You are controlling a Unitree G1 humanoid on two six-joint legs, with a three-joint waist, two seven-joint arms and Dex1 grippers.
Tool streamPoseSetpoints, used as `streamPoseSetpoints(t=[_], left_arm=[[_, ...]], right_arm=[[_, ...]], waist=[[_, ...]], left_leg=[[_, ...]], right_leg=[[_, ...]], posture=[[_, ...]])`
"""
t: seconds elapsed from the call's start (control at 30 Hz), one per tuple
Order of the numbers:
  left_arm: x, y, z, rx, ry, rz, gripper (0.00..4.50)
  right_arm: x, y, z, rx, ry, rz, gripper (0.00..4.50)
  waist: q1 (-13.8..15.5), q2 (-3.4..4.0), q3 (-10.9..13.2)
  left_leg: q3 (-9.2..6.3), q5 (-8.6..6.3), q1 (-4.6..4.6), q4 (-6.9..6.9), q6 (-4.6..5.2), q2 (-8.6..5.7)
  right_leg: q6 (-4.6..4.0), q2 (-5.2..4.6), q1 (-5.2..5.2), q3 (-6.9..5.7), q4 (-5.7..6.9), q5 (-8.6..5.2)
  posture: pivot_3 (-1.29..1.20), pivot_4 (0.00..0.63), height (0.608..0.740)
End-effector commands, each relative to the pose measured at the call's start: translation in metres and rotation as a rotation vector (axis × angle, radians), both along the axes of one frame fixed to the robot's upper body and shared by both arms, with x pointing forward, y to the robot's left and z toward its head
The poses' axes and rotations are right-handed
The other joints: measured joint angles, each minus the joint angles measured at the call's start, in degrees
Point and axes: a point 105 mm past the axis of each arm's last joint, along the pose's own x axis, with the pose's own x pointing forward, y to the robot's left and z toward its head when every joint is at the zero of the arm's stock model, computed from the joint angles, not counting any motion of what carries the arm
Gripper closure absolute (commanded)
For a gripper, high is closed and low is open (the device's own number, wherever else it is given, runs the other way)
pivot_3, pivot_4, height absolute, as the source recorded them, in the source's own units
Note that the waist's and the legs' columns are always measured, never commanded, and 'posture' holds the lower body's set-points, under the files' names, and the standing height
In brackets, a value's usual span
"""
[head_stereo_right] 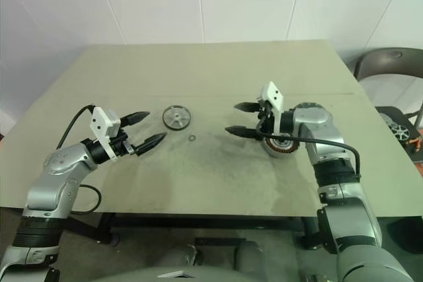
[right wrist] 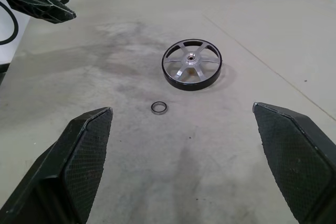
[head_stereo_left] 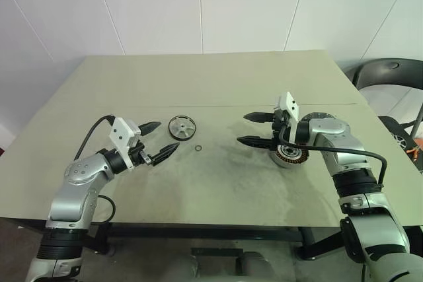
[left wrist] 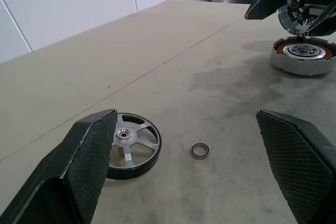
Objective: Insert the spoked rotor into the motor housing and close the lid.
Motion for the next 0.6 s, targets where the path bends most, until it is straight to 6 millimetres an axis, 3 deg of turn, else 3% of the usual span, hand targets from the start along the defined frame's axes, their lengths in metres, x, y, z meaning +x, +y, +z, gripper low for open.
streamPoseSetpoints(t=[0.03, 0.27, 0.6], left_arm=[[0.000, -0.003, 0.015, 0.004, -0.060, -0.010, 0.00], [-0.001, -0.006, 0.015, -0.005, -0.061, -0.007, 0.00], [0.000, -0.010, 0.015, -0.014, -0.060, -0.007, 0.00]], right_arm=[[0.005, 0.000, 0.006, -0.002, -0.040, -0.013, 0.01], [0.009, -0.003, 0.003, -0.034, -0.015, -0.044, 0.01], [0.020, -0.023, -0.013, -0.157, 0.095, -0.155, 0.01]], waist=[[0.0, 0.00, 0.0], [0.0, -0.01, 0.0], [0.0, -0.02, 0.0]], left_leg=[[0.01, 0.00, 0.00, 0.01, 0.00, 0.01], [0.20, 0.00, -0.01, 0.12, 0.00, 0.04], [0.51, -0.01, -0.02, 0.33, 0.02, 0.10]], right_leg=[[-0.02, 0.02, 0.00, 0.00, 0.00, 0.02], [0.04, 0.06, 0.00, 0.12, 0.00, 0.11], [0.05, 0.11, 0.00, 0.21, 0.00, 0.30]], posture=[[0.00, 0.000, 0.740], [0.00, 0.000, 0.740], [0.00, 0.000, 0.740]])
